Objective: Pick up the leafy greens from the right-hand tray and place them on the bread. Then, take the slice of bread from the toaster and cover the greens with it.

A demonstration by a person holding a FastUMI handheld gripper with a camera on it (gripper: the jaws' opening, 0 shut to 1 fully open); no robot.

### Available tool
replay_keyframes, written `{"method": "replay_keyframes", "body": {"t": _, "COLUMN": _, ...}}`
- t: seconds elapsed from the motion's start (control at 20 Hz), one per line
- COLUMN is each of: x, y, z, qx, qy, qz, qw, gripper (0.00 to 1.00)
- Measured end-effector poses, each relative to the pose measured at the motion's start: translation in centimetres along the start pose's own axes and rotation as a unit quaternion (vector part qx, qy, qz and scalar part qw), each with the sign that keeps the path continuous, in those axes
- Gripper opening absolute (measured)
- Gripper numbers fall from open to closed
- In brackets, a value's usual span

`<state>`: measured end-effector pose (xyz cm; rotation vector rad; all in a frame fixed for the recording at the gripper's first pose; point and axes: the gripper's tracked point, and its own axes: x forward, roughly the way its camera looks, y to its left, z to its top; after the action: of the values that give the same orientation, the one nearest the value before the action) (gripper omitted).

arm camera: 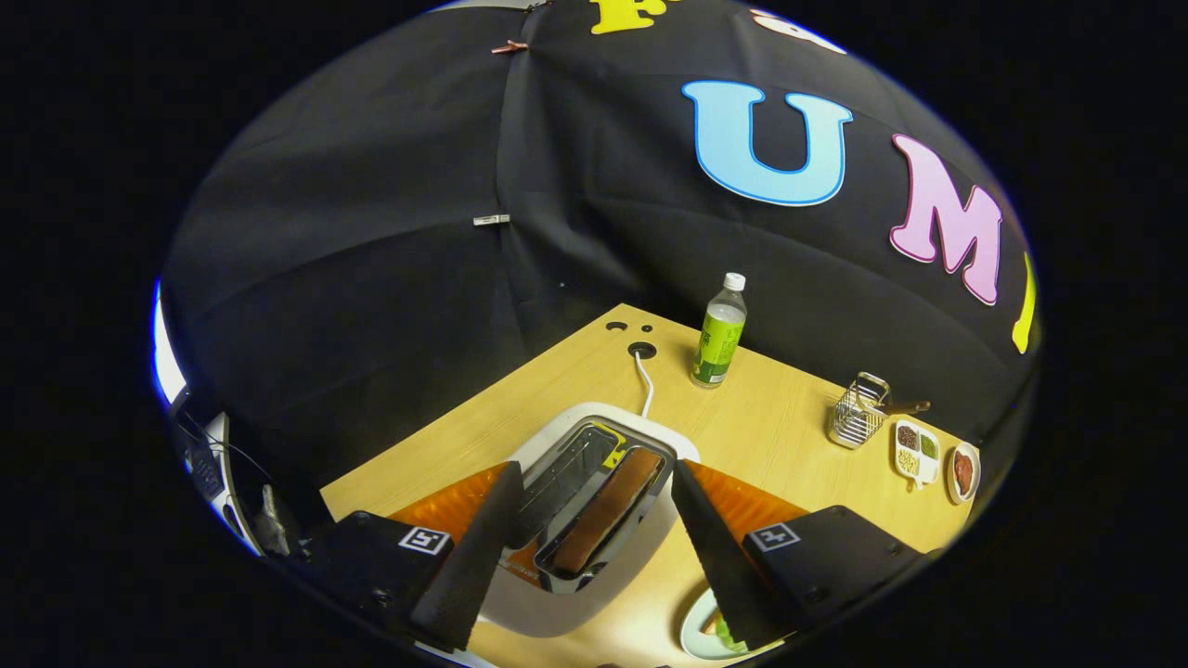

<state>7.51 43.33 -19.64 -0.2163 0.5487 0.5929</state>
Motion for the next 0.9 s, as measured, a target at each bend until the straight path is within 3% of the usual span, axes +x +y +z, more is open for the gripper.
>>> {"method": "replay_keyframes", "body": {"t": 0.25, "x": 1.4, "y": -0.5, "z": -0.7, "qx": -0.012, "qy": 0.004, "qz": -0.022, "qw": 1.000, "gripper": 0.96}}
{"method": "replay_keyframes", "body": {"t": 0.4, "x": 2.0, "y": -0.4, "z": -1.3, "qx": -0.008, "qy": 0.012, "qz": -0.026, "qw": 1.000, "gripper": 0.88}}
{"method": "replay_keyframes", "body": {"t": 0.65, "x": 2.4, "y": 0.0, "z": -1.9, "qx": -0.009, "qy": 0.019, "qz": -0.032, "qw": 0.999, "gripper": 0.52}}
{"method": "replay_keyframes", "body": {"t": 0.9, "x": 2.1, "y": -0.6, "z": -2.2, "qx": 0.002, "qy": 0.028, "qz": -0.042, "qw": 0.999, "gripper": 0.29}}
